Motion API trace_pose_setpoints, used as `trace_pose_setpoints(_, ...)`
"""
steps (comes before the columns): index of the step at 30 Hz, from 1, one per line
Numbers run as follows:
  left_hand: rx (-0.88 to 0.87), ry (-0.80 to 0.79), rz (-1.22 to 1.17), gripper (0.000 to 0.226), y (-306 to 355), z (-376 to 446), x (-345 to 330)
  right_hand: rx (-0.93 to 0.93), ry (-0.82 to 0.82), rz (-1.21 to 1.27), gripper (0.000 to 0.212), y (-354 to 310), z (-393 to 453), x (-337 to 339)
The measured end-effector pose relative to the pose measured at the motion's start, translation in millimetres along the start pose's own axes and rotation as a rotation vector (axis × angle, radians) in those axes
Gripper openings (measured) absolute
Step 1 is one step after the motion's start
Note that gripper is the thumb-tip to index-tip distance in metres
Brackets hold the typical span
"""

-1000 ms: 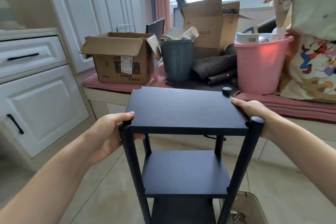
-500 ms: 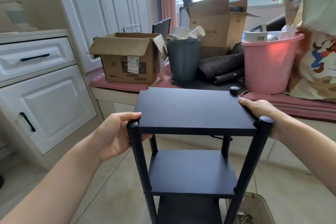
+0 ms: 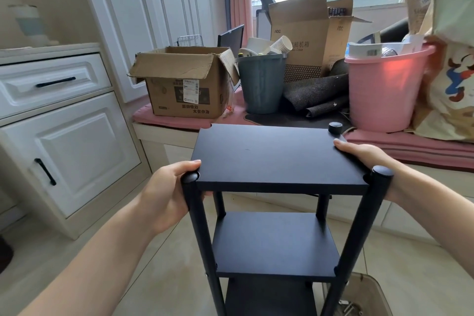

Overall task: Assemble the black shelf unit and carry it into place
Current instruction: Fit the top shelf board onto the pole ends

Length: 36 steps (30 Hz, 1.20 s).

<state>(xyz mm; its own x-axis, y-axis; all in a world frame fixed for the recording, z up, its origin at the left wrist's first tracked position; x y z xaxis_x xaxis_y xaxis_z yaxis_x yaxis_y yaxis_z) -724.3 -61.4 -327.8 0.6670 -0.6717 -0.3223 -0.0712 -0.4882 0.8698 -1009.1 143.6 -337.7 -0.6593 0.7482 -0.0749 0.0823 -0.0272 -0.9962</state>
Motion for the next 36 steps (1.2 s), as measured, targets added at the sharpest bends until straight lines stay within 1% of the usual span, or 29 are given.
trace_pose_setpoints(3,0.074,-0.05,-0.014,0.021,-2,-1,2,0.001,-0.012,0.019,0.033,2,-2,0)
trace_pose_setpoints(5,0.144,-0.08,0.026,0.02,-1,0,7,0.003,-0.026,0.035,0.034,3,-4,-1)
trace_pose_setpoints(7,0.165,-0.054,0.064,0.031,5,8,14,0.012,-0.028,0.049,0.034,3,-5,-2)
trace_pose_setpoints(8,0.142,0.01,0.059,0.037,12,17,19,0.015,-0.028,0.056,0.033,3,-5,-2)
trace_pose_setpoints(9,0.093,0.107,0.065,0.039,21,26,24,0.019,-0.026,0.06,0.033,3,-5,-2)
trace_pose_setpoints(11,-0.1,0.327,0.149,0.03,45,40,32,0.029,-0.018,0.048,0.034,1,-4,-1)
trace_pose_setpoints(12,-0.175,0.377,0.214,0.028,54,45,30,0.032,-0.014,0.038,0.034,1,-4,-1)
trace_pose_setpoints(13,-0.215,0.389,0.274,0.031,60,53,26,0.034,-0.01,0.03,0.035,0,-3,-1)
trace_pose_setpoints(15,-0.165,0.279,0.32,0.042,57,68,14,0.04,0.0,0.013,0.037,-1,0,-1)
trace_pose_setpoints(17,-0.076,0.17,0.302,0.052,51,75,6,0.049,0.013,-0.01,0.038,-1,2,1)
trace_pose_setpoints(19,-0.024,0.072,0.318,0.064,48,81,-1,0.051,0.016,-0.014,0.037,-1,3,1)
trace_pose_setpoints(20,-0.022,0.04,0.33,0.063,48,84,-3,0.049,0.014,-0.017,0.037,-1,3,1)
trace_pose_setpoints(22,-0.02,0.019,0.321,0.056,49,87,-2,0.052,0.014,-0.03,0.036,-2,3,2)
trace_pose_setpoints(25,-0.016,-0.001,0.287,0.052,50,95,0,0.058,0.038,-0.056,0.034,-4,5,5)
trace_pose_setpoints(27,-0.023,-0.013,0.292,0.051,48,97,0,0.061,0.055,-0.081,0.034,-5,7,7)
trace_pose_setpoints(31,-0.018,-0.035,0.271,0.05,45,98,2,0.038,0.034,-0.116,0.042,-5,7,4)
trace_pose_setpoints(36,-0.009,-0.071,0.262,0.048,42,93,0,0.04,0.042,-0.146,0.037,-8,6,3)
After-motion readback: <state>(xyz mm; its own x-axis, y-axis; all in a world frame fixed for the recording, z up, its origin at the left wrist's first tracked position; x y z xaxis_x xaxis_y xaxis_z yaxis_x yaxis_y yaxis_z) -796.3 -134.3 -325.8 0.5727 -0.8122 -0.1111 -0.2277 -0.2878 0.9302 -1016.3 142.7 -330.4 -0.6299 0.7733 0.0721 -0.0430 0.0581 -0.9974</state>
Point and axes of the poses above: each hand's wrist, its own z-axis towards the middle knuckle, its own x-axis out of the back of the hand, y = z × x, the point moved 7 cm from there along z, towards the middle knuckle, and after that the axes turned 14 degrees about x, right-handed, at the moved point
